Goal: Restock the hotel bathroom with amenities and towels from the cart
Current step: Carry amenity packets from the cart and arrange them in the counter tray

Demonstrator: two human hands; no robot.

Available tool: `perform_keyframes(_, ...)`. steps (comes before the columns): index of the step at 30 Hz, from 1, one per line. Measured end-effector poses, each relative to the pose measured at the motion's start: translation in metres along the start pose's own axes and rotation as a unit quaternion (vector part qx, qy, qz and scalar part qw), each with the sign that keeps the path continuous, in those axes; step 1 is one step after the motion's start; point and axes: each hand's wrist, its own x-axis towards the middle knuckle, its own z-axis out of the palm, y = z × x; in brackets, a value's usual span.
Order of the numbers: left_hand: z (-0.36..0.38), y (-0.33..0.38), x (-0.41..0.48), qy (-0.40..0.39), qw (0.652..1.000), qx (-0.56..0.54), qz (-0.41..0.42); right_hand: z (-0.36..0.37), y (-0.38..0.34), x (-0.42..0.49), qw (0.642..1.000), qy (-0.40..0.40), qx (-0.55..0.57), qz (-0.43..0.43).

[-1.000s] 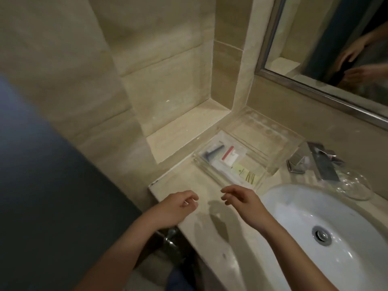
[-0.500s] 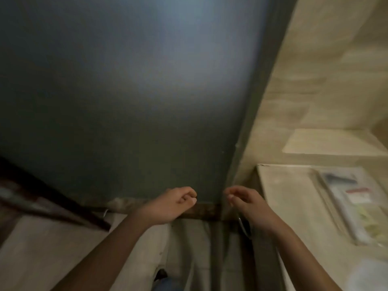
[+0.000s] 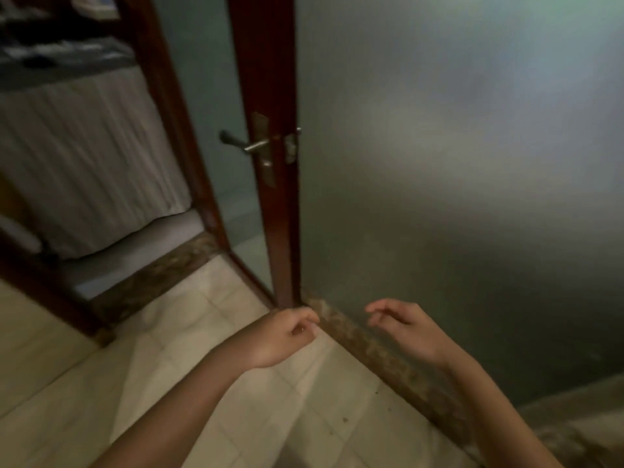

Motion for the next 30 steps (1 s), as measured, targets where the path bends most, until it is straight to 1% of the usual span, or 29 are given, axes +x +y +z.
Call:
perform_keyframes(4,-0.074,-0.065,-0.032,0.066,0.997,-0.008,-0.032,0.057,-0.066,0.063,0.998,-0.050,-0.021,-0.034)
perform_keyframes(6,-0.104,-0.096,-0.051,0.107,0.992,-0.035,-0.053,0.085,-0.096,0.090,0.996,-0.065,-0.027,-0.051)
perform_keyframes(10,-0.148,-0.145,-0.088,0.189,0.975,-0.073,-0.095,0.137,-0.146,0.136,0.988,-0.116,-0.050,-0.085)
perform_keyframes(14,-0.188,-0.180,-0.114,0.235,0.956,-0.086,-0.153,0.188,-0.185,0.186,0.975,-0.178,-0.064,-0.118)
perform_keyframes(18,-0.229,-0.214,-0.124,0.287,0.936,-0.106,-0.175,0.231,-0.219,0.243,0.959,-0.234,-0.072,-0.144)
perform_keyframes(21,-0.267,-0.230,-0.112,0.322,0.926,-0.104,-0.170,0.253,-0.248,0.291,0.950,-0.254,-0.068,-0.168)
perform_keyframes(25,-0.339,-0.242,-0.075,0.362,0.914,-0.090,-0.159,0.269,-0.297,0.368,0.941,-0.280,-0.037,-0.187)
perform_keyframes(30,-0.423,-0.266,-0.023,0.393,0.900,-0.078,-0.172,0.275,-0.354,0.459,0.939,-0.280,-0.003,-0.198)
